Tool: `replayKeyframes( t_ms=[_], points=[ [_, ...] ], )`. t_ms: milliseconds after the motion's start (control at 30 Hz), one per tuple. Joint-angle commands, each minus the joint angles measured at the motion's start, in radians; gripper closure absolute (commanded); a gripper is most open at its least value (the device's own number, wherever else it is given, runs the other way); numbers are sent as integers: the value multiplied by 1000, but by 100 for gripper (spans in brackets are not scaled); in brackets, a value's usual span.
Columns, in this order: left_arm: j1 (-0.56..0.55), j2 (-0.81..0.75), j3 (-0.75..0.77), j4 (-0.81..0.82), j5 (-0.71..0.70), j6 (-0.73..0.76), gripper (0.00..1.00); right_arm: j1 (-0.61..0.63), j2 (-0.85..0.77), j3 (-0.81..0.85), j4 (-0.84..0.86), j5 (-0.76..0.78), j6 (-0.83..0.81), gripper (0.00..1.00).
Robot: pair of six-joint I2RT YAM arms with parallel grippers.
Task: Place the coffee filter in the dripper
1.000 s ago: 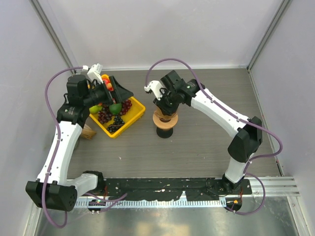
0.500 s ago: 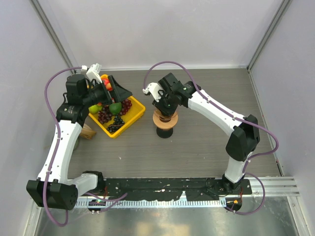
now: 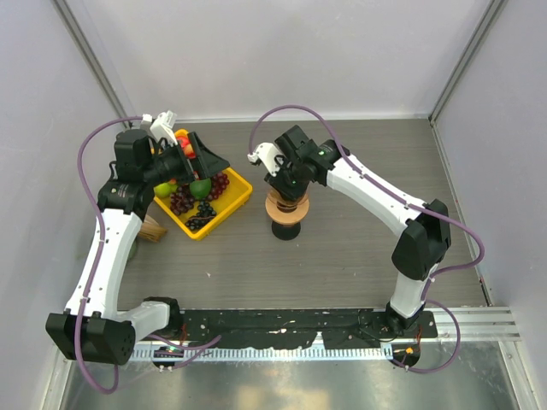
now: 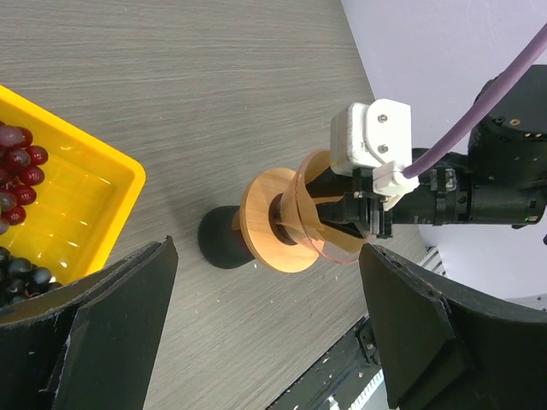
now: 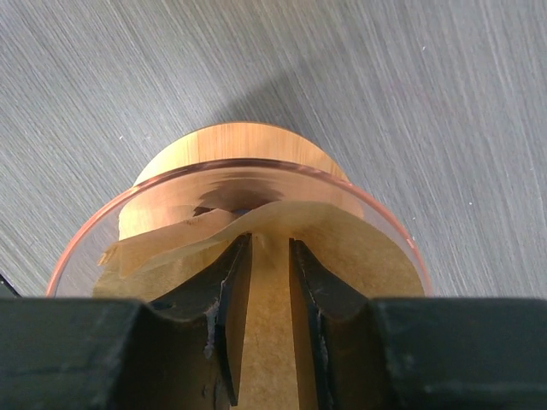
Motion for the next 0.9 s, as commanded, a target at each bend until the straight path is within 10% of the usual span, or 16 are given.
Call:
replayKeyframes(
  t_ms=[0,867],
  points=[
    [7,-27,16,12,30,24,1,5,-48,66,-1,14,-9,69],
    [-13,17,76,-51,74,168,1,-7,-166,131,-4,2,-7,62]
  ],
)
